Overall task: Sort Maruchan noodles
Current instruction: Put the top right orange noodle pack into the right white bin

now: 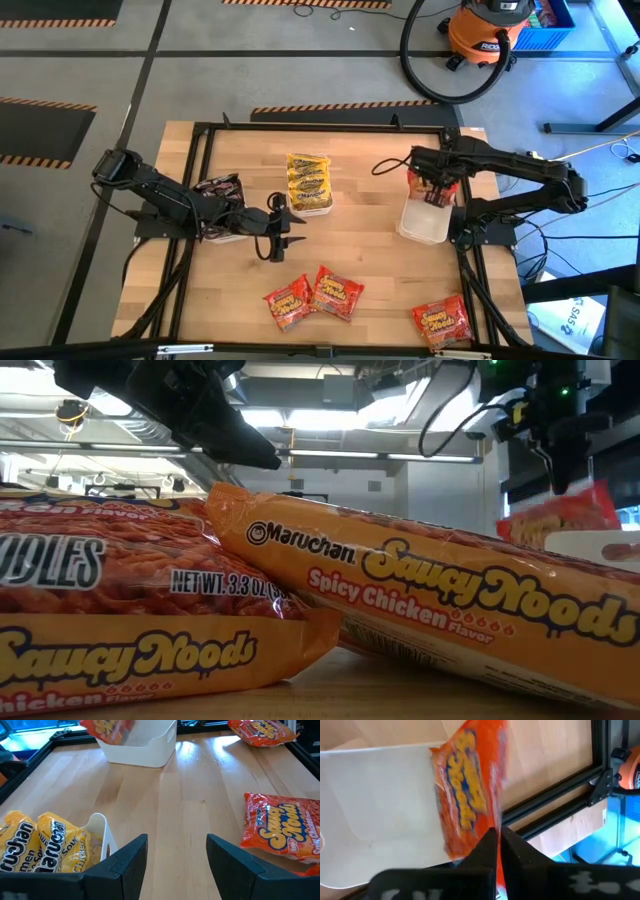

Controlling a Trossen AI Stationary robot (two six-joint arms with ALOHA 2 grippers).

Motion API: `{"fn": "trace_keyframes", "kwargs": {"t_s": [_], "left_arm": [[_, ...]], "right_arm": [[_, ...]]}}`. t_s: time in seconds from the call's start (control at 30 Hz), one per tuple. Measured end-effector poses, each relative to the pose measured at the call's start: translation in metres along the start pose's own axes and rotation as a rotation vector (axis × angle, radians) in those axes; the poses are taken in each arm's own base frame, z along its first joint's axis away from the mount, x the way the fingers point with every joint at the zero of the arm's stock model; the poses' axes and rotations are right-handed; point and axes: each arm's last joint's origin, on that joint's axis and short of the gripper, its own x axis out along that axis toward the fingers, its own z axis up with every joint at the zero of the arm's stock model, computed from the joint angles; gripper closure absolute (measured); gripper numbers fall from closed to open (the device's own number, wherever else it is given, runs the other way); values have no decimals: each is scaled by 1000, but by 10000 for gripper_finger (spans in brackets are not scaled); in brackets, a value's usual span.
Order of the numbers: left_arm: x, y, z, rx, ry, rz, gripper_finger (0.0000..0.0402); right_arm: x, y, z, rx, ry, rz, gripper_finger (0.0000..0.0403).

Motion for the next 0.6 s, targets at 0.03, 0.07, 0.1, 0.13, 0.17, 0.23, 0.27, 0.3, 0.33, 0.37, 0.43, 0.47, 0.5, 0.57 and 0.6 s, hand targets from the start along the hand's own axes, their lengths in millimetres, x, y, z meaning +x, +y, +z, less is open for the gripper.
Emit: {"fn": "trace_keyframes", "kwargs": {"t_s": [0.03, 0.07, 0.1, 0.13, 0.17, 0.23, 0.27, 0.3, 0.33, 0.37, 0.43, 0.47, 0.5, 0.57, 0.6], "left_arm": [[0, 0, 0, 0, 0, 0, 206], [0, 0, 0, 0, 0, 0, 206], [0, 0, 0, 0, 0, 0, 206], [0, 0, 0, -1, 0, 0, 206], [0, 0, 0, 0, 0, 0, 206], [0, 0, 0, 0, 0, 0, 206], [0, 0, 0, -1, 0, 0, 206], [0, 0, 0, -1, 0, 0, 206], [0, 0, 0, -1, 0, 0, 206], [0, 0, 0, -1, 0, 0, 206], [0, 0, 0, -1, 0, 0, 206], [0, 0, 0, -1, 0, 0, 206], [0, 0, 0, -1, 0, 0, 206], [0, 0, 0, -1, 0, 0, 206], [0, 0, 0, -1, 0, 0, 206]], "right_arm": [[1, 0, -1, 0, 8, -1, 402], [2, 1, -1, -1, 16, -1, 402], [5, 1, -2, -1, 21, 3, 402], [8, 3, -1, 4, 21, 13, 402], [11, 4, -1, 9, 20, 21, 402], [17, 6, -1, 7, 36, 33, 402], [20, 7, -2, 5, 46, 34, 402], [22, 7, -3, 4, 53, 40, 403], [23, 8, -3, 4, 59, 50, 403], [24, 9, -3, 6, 62, 66, 402], [23, 9, -3, 8, 61, 94, 401], [23, 10, -3, 11, 57, 100, 400], [23, 10, -2, 19, 48, 101, 398], [23, 10, 0, 44, 32, 102, 389], [23, 10, 1, 51, 23, 106, 382]]}}
